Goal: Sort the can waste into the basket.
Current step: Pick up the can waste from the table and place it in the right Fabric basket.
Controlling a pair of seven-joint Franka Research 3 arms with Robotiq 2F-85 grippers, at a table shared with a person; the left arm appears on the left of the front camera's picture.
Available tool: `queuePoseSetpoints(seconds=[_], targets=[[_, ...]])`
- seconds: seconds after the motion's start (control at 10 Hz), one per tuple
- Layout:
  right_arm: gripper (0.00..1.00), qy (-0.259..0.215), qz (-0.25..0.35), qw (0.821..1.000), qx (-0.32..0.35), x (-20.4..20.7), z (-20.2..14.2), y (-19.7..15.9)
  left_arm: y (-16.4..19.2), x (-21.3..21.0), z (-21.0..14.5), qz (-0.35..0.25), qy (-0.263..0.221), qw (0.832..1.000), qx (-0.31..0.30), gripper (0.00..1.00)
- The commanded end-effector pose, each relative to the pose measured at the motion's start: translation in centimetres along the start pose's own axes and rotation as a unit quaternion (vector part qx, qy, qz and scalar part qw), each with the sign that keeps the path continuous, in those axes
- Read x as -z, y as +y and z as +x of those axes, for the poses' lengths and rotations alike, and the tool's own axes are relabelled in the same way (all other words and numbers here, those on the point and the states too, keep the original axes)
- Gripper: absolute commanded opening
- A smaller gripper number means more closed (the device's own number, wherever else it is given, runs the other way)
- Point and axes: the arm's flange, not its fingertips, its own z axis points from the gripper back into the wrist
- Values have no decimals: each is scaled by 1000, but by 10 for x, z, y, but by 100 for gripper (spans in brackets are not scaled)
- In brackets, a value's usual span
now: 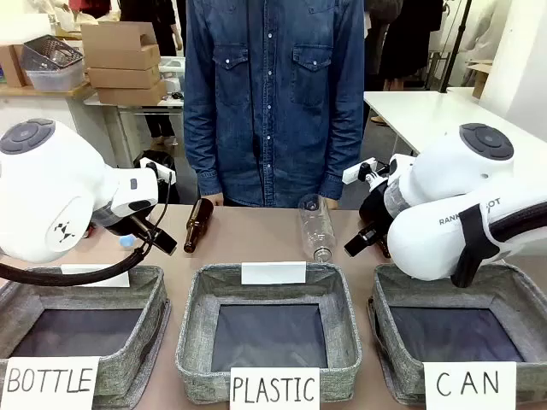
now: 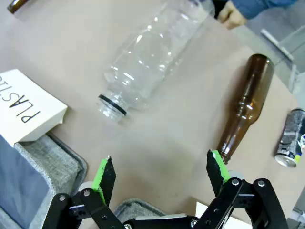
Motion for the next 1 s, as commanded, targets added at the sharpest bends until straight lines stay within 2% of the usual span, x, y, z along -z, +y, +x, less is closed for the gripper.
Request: queuePoseSetpoints(seconds=[0.0, 0.9], targets=[[100, 0, 0, 1000, 0, 0, 0, 0, 0, 0, 0, 0, 0, 1000, 0, 100], [100, 0, 0, 1000, 0, 0, 0, 0, 0, 0, 0, 0, 0, 1000, 0, 100]])
